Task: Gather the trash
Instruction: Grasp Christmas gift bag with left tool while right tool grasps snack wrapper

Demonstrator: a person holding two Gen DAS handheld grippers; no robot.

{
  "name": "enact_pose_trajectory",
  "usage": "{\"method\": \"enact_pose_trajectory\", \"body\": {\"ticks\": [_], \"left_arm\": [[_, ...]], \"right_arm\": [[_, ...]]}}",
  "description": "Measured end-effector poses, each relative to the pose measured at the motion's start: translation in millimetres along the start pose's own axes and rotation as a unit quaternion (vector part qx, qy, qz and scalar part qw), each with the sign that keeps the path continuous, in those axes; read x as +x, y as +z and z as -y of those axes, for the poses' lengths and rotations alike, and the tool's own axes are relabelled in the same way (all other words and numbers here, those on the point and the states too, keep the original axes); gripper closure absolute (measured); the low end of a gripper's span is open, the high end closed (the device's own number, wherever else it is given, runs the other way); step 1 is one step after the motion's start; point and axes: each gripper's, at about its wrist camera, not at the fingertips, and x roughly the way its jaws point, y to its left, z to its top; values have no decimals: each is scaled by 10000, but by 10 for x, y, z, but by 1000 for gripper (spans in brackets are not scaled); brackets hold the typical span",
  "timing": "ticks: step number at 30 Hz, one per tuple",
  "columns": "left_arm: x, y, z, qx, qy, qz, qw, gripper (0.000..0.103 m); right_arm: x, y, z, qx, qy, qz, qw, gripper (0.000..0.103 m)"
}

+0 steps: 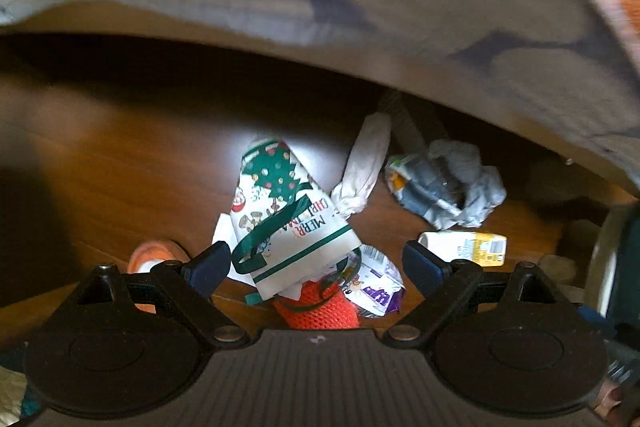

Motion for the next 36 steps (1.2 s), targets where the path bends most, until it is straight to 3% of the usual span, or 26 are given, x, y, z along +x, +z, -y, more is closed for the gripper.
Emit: {"method": "enact_pose_trajectory", "body": {"ticks": [5,9,12,15,17,18,20,21,23,25,29,32,36], "left_arm": [[435,48,54,25,79,-372,9993,10],[706,-96,473,1009,-101,-518,9935,10],[884,-280,844,1995,-195,-514,9784,10],[1045,-472,1125,3028,-96,-547,9514,10],[1071,-512,1146,3175,-59,-578,9465,10],[1074,-491,1110,3068,-25,-589,9500,10],[1054,-369,989,2561,53,-508,9653,10],[1023,-264,878,2096,36,-424,9769,10],[1001,-54,646,1203,6,-317,9922,10],[997,103,388,391,63,-182,9991,10],[1115,282,-94,-707,273,-266,9968,10],[1267,339,-370,-1493,131,-492,9875,10],[1474,359,-489,-1773,110,-695,9816,10]], "right_arm": [[500,-204,-18,-610,-85,-605,9963,50],[762,-315,-142,-1208,27,-846,9891,50],[926,-355,-197,-1511,27,-980,9836,50],[1073,-399,-187,-1729,-46,-1173,9779,50],[1144,-410,-162,-1736,-74,-1228,9771,50],[1169,-401,-142,-1670,-76,-1231,9782,50],[1197,-355,-89,-1402,7,-1186,9830,50],[1207,-321,-62,-1229,38,-1145,9858,50],[1214,-261,6,-845,146,-1054,9907,50],[1216,-227,64,-534,261,-1018,9930,50],[1292,-299,94,-776,79,-1121,9906,50],[1371,-394,82,-1063,-75,-1271,9862,50],[1453,-461,41,-1292,-149,-1381,9818,50]]}}
